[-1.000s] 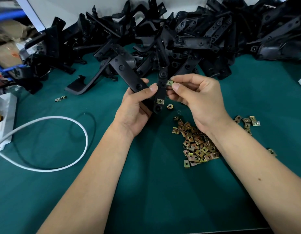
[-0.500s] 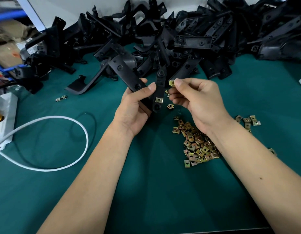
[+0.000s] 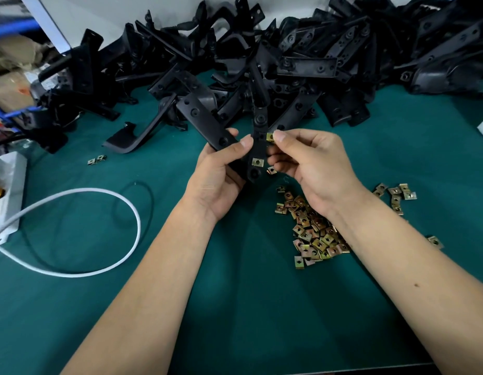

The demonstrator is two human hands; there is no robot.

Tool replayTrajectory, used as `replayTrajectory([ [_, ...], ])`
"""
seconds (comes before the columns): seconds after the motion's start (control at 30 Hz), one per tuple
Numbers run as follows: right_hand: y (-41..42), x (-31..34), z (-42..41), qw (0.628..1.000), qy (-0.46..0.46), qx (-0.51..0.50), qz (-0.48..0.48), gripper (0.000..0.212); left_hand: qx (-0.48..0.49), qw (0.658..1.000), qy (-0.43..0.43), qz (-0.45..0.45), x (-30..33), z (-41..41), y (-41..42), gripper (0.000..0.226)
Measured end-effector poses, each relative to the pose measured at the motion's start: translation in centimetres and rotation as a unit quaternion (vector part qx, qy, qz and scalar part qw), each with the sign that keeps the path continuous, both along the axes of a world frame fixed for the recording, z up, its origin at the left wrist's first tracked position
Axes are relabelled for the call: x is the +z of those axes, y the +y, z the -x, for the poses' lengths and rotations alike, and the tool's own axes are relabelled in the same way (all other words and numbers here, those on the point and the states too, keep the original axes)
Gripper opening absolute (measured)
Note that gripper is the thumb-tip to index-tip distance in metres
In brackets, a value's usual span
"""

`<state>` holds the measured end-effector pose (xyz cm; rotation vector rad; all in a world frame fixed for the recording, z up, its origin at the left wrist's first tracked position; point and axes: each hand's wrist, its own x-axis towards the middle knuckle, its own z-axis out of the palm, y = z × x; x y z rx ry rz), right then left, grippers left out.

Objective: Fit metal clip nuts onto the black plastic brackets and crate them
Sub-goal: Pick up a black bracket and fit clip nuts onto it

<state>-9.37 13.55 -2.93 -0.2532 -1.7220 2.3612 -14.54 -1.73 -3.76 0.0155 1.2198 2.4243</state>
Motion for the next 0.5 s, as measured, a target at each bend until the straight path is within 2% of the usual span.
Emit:
replayTrajectory([
  [0.2,-0.22,0.21,-0.17,1.0,0.0,0.01,0.017,0.012,-0.003,1.0,-0.007,-0.03,0.16,-0.29,0.23,0.029],
  [0.5,-0.68,0.2,-0.32,1.0,-0.004,-0.01,0.027,0.014,0.0,1.0,0.002,-0.009,0.21,-0.43,0.24,0.037],
])
